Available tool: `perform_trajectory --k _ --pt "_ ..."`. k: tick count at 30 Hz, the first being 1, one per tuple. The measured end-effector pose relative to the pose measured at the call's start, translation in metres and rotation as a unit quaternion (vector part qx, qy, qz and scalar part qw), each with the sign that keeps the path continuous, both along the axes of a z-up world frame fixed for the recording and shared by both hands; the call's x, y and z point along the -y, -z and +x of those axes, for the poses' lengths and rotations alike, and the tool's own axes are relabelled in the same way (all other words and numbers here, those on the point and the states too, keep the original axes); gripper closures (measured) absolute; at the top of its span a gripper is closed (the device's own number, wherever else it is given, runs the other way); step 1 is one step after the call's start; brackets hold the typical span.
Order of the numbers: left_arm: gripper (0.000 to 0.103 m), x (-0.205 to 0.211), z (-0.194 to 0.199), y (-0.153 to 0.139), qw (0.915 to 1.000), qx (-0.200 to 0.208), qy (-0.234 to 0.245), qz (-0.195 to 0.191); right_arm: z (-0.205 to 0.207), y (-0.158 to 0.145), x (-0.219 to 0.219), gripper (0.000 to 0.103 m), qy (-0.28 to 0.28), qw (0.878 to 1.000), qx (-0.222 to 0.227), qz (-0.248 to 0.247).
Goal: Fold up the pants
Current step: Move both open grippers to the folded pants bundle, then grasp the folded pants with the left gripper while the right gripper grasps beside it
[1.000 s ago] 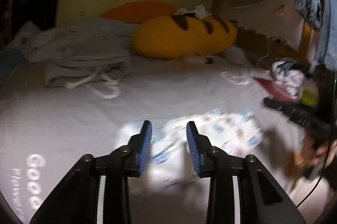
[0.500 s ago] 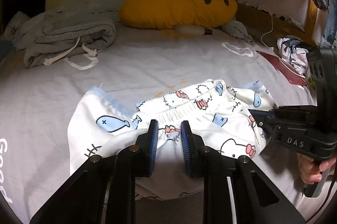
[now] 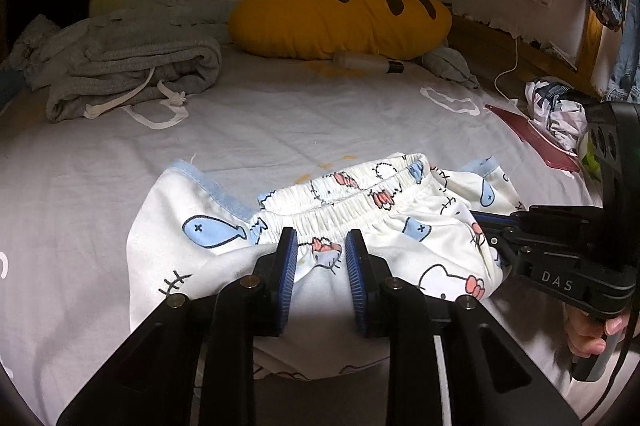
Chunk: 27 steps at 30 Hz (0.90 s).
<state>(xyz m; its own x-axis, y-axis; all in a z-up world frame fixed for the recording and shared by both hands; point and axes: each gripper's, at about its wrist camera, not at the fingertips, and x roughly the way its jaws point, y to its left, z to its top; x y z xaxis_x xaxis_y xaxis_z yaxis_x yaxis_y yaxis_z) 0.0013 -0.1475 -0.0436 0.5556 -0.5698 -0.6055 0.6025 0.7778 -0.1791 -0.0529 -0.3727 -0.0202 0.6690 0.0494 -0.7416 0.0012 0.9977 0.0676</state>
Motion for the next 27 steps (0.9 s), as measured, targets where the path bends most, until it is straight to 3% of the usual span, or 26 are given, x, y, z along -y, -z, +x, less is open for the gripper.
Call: perform_trajectory --k 17,27 --pt "0.076 0.0001 0.0003 -0.0002 1.0 0.0 0.0 0.0 0.0003 -0.0001 0.0008 0.099 -0.001 1.0 0.0 -0.004" --pt "0.059 0.0044 -0.0071 -0.0022 0.9999 0.005 0.011 -0.002 0.0005 -0.0004 0.0008 0.099 -0.001 1.0 -0.001 -0.004"
